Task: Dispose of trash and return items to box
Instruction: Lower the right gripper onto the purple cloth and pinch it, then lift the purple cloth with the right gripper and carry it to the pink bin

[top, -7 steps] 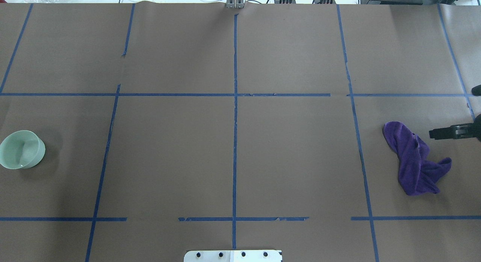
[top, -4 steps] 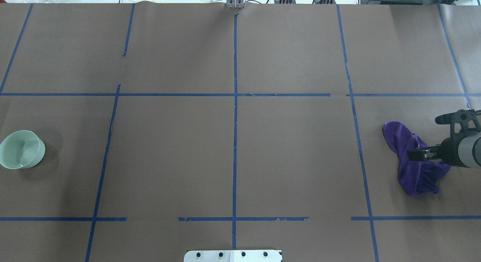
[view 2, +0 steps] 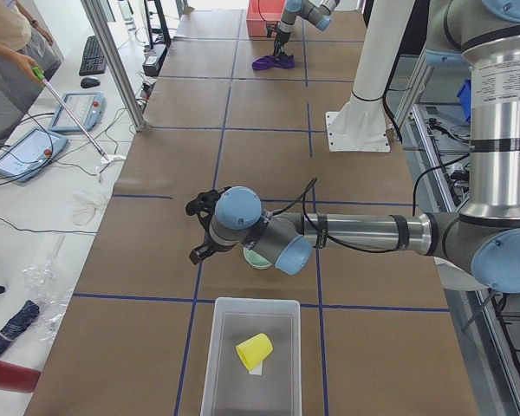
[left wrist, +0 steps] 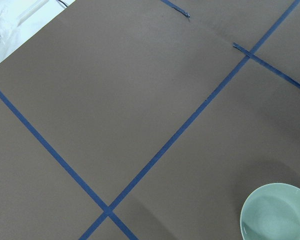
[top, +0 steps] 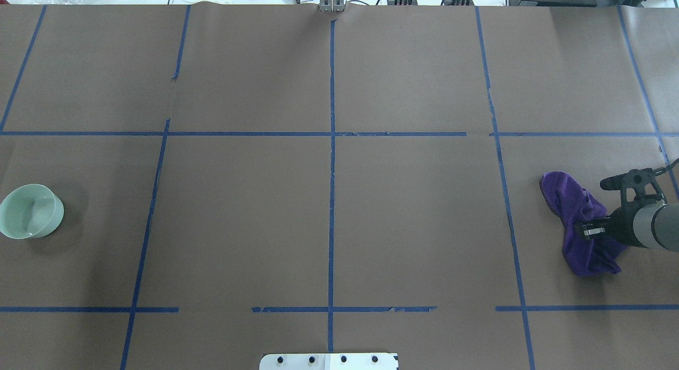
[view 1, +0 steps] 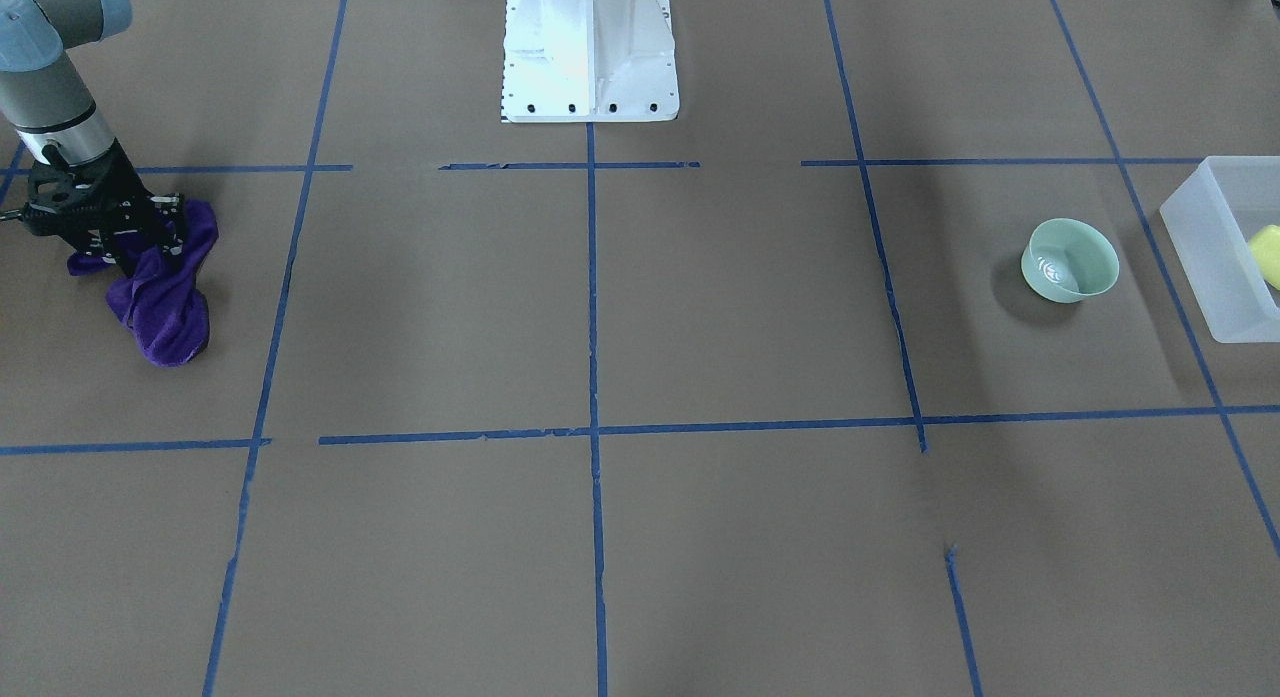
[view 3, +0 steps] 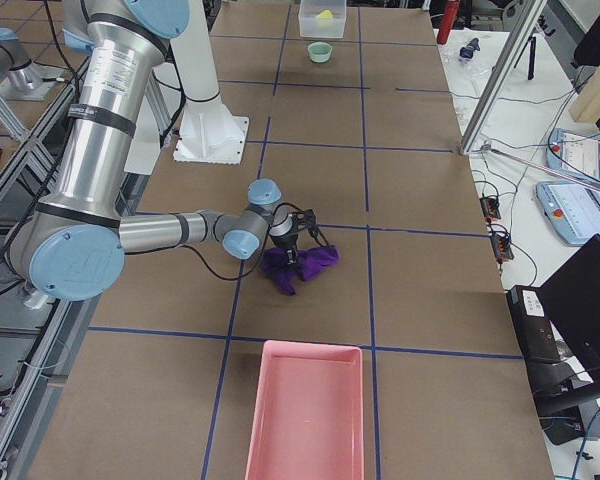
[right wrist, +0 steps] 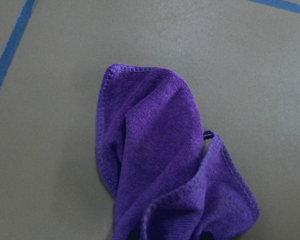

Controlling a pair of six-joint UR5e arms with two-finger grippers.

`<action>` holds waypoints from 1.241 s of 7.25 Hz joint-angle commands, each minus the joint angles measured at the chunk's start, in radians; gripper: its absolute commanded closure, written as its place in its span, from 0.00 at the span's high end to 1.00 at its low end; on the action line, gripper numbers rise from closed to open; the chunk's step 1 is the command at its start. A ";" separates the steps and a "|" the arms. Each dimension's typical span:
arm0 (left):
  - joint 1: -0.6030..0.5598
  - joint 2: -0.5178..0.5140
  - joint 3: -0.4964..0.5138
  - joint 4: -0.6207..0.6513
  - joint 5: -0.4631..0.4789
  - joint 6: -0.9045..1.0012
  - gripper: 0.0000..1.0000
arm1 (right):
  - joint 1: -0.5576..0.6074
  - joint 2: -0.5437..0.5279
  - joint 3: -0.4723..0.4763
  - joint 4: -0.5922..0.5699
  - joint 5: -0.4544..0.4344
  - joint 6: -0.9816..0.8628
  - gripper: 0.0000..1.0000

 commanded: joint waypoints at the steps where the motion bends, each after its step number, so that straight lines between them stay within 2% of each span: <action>1: -0.001 0.001 -0.005 0.000 0.000 -0.002 1.00 | 0.004 -0.007 0.001 -0.001 -0.005 -0.079 0.00; 2: 0.001 0.000 -0.005 0.000 0.000 -0.009 1.00 | 0.013 -0.024 0.001 -0.001 -0.003 -0.163 0.00; 3: 0.001 0.000 -0.014 -0.002 0.000 -0.029 1.00 | 0.092 -0.036 0.002 -0.008 0.026 -0.279 0.00; 4: -0.001 0.001 -0.017 -0.002 0.000 -0.041 1.00 | 0.214 -0.039 -0.002 -0.014 0.100 -0.417 0.00; 5: -0.001 0.000 -0.018 -0.003 0.000 -0.064 1.00 | 0.407 -0.033 0.001 -0.092 0.232 -0.594 0.00; 7: -0.001 0.001 -0.058 -0.006 0.009 -0.176 1.00 | 0.768 -0.027 -0.004 -0.271 0.433 -1.056 0.00; 8: 0.002 0.000 -0.092 -0.011 0.018 -0.258 1.00 | 0.926 -0.021 -0.002 -0.389 0.484 -1.269 0.00; 9: 0.006 -0.016 -0.100 -0.011 0.038 -0.285 1.00 | 1.044 0.020 -0.004 -0.535 0.491 -1.466 0.00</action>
